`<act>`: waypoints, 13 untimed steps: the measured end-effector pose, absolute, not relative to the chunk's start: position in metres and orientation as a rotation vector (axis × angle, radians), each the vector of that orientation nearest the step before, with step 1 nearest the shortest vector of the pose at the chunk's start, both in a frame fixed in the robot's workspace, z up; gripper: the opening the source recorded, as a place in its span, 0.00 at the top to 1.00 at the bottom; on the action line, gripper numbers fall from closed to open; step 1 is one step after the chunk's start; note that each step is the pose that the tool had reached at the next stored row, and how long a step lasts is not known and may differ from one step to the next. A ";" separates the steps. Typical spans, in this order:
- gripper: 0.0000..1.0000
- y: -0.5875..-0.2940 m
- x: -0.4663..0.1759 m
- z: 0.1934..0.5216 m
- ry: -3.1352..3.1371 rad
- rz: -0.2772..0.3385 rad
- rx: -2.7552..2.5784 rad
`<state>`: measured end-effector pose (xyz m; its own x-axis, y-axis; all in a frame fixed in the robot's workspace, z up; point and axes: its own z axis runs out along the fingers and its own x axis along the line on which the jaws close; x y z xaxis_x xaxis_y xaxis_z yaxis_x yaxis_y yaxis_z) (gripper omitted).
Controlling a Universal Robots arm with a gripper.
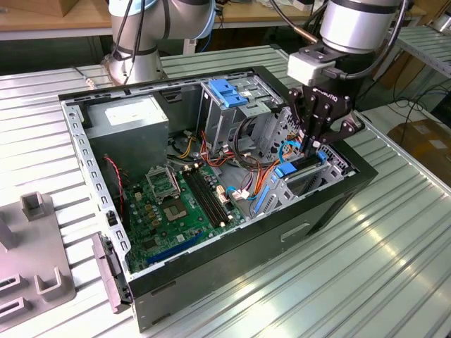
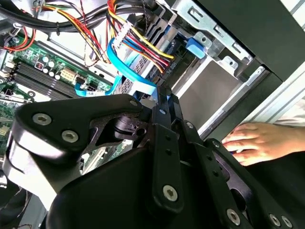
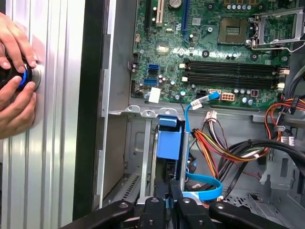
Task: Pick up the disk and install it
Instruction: 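Insert the second disk wire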
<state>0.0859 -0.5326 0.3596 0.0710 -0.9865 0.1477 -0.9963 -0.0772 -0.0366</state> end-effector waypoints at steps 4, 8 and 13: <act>0.84 -0.536 0.082 0.359 -2.104 0.191 2.264; 0.84 -0.537 0.081 0.357 -2.118 0.203 2.276; 0.84 -0.537 0.077 0.354 -2.134 0.201 2.289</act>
<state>0.0765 -0.5373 0.3539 0.0656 -0.9930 0.0978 -0.9938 -0.0738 -0.0827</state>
